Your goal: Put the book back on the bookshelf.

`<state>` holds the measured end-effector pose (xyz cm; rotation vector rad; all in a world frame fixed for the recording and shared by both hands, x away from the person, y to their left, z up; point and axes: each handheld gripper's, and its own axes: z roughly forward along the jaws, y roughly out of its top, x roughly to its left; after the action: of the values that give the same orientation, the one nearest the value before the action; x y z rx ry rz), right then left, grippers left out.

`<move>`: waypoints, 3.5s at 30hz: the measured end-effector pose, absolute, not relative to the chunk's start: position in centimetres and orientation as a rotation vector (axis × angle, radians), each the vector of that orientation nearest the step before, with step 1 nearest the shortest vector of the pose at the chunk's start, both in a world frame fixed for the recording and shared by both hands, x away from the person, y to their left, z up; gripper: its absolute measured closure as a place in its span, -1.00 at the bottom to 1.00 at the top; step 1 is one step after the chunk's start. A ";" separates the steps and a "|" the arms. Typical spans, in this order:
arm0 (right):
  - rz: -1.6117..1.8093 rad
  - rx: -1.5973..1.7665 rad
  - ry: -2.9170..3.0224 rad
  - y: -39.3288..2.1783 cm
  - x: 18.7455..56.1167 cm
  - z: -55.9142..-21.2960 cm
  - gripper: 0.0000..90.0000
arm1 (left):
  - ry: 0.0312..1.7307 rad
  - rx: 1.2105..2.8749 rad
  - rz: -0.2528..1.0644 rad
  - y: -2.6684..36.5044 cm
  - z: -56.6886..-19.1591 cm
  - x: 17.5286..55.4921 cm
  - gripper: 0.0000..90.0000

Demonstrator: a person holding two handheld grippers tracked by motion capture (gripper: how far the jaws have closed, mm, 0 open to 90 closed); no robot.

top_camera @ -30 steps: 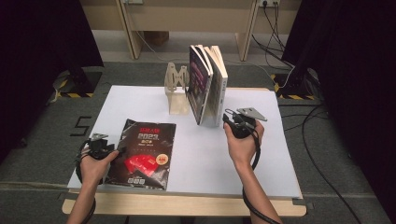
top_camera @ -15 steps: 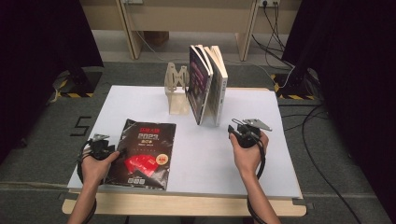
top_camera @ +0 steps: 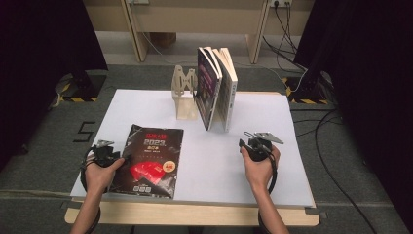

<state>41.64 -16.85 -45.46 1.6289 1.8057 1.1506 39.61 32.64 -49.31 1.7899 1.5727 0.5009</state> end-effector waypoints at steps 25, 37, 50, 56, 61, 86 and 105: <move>1.145 1.645 1.820 -17.2 41.3 -46.2 0.32 | 1.429 1.913 0.429 27.5 -49.0 39.6 0.17; 1.134 1.659 1.834 -17.0 41.3 -46.9 0.32 | 1.332 1.987 0.391 24.0 -48.8 39.9 0.14; 1.138 1.683 1.849 -16.9 41.5 -47.4 0.31 | 1.252 2.052 0.349 20.5 -48.6 39.4 0.13; 1.131 1.703 1.848 -17.1 41.6 -47.5 0.31 | 1.212 2.087 0.343 19.0 -48.5 39.1 0.13; 1.124 1.714 1.861 -17.3 41.9 -47.6 0.30 | 1.163 2.119 0.332 17.5 -48.5 38.9 0.13; 1.045 1.786 1.954 -18.2 45.4 -46.8 0.31 | 1.060 2.168 0.330 13.4 -48.4 37.9 0.14; 1.004 1.830 2.021 -18.4 47.2 -47.6 0.27 | 1.052 2.155 0.254 12.9 -48.5 37.8 0.12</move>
<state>47.21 -18.35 -47.56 1.8304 2.0215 1.0039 37.79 12.88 -48.46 2.1552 1.0517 0.2544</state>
